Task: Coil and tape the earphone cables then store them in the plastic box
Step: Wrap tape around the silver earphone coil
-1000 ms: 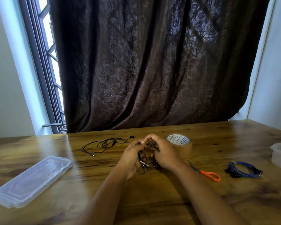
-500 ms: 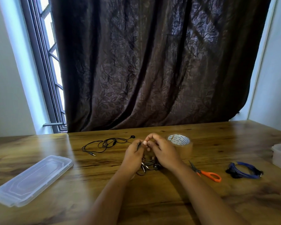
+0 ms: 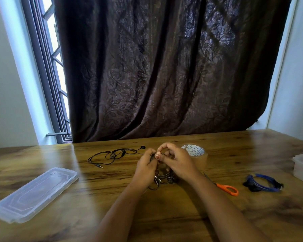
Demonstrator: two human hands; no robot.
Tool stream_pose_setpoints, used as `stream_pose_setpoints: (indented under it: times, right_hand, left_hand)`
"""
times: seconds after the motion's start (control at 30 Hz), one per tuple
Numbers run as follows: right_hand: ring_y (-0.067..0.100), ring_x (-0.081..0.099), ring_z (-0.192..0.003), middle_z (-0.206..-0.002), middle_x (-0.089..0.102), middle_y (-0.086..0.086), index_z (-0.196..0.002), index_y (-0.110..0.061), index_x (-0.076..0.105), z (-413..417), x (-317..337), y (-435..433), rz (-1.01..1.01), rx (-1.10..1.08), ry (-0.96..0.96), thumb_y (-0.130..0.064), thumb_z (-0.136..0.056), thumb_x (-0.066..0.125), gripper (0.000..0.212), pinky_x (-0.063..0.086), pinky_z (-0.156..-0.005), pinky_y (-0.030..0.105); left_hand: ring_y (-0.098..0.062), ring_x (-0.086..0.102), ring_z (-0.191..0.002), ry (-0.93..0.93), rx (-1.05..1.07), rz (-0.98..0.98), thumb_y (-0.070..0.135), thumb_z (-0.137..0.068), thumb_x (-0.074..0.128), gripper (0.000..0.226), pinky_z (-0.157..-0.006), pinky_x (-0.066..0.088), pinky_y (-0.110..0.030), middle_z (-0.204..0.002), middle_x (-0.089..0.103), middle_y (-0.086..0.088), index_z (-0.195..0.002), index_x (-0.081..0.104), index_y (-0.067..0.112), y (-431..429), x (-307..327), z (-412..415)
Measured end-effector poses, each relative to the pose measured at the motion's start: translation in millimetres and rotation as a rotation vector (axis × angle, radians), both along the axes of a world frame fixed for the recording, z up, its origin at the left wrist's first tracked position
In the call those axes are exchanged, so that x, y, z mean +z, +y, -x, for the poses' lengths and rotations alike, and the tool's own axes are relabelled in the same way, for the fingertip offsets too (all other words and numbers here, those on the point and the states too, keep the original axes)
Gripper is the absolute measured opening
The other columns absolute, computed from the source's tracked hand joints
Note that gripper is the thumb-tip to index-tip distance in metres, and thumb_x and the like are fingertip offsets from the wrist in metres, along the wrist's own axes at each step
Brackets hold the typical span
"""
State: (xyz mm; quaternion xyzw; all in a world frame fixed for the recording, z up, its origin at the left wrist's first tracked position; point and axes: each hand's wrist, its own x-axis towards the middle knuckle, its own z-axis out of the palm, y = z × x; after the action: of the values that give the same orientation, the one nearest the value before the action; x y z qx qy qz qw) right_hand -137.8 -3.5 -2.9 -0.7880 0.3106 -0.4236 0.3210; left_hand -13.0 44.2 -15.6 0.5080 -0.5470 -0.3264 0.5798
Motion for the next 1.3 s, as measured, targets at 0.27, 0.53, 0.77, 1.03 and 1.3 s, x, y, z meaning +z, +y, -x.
stream_pose_setpoints:
  times: [0.27, 0.53, 0.77, 1.03, 1.3]
  right_hand:
    - [0.002, 0.059, -0.057, -0.080, 0.065, -0.005, -0.110, -0.032, 0.053, -4.4, 3.7, 5.2, 0.067, -0.036, 0.087, -0.019, -0.093, 0.058, 0.022, 0.046, -0.055, 0.017]
    - [0.008, 0.059, -0.060, -0.077, 0.063, -0.003, -0.108, -0.038, 0.039, -2.4, 6.5, 12.6, 0.404, -0.164, 0.365, -0.025, -0.095, 0.053, 0.023, 0.047, -0.050, 0.025]
    - [0.009, 0.063, -0.095, -0.108, 0.067, -0.009, -0.114, -0.028, 0.059, -5.3, 10.2, 17.8, 0.447, -0.213, 0.348, -0.029, -0.095, 0.053, 0.020, 0.054, -0.076, 0.030]
    - [0.011, 0.063, -0.095, -0.112, 0.066, -0.007, -0.121, -0.030, 0.055, -6.8, 9.9, 19.2, 0.481, -0.255, 0.408, -0.030, -0.097, 0.050, 0.025, 0.054, -0.075, 0.030]
    - [0.012, 0.060, -0.101, -0.115, 0.064, -0.005, -0.122, -0.027, 0.055, -6.3, 9.8, 15.7, 0.427, -0.301, 0.443, -0.031, -0.100, 0.042, 0.026, 0.048, -0.077, 0.024]
  left_hand:
    - [0.001, 0.053, -0.057, 0.047, -0.002, 0.044, 0.020, -0.101, 0.042, 0.021, -0.052, 0.043, -0.015, -0.077, 0.058, 0.000, -0.097, 0.055, 0.004, 3.5, 3.3, -2.1]
    - [0.003, 0.052, -0.048, 0.183, 0.006, -0.008, 0.018, -0.100, 0.043, 0.022, -0.049, 0.041, -0.016, -0.058, 0.056, 0.011, -0.086, 0.057, 0.011, 4.0, 8.1, -1.1]
    - [-0.003, 0.048, -0.052, 0.280, 0.070, -0.032, 0.030, -0.100, 0.045, 0.029, -0.055, 0.039, -0.021, -0.062, 0.050, 0.004, -0.083, 0.060, 0.012, -1.8, 5.4, -1.8]
    - [-0.017, 0.055, -0.078, 0.368, 0.168, -0.099, 0.057, -0.095, 0.034, 0.057, -0.070, 0.046, -0.033, -0.095, 0.058, -0.010, -0.106, 0.062, 0.008, -6.0, 1.6, -2.4]
    - [-0.018, 0.051, -0.073, 0.285, 0.100, -0.084, 0.021, -0.100, 0.038, 0.023, -0.062, 0.043, -0.029, -0.084, 0.056, -0.007, -0.091, 0.058, 0.013, -4.4, 1.9, 2.9]
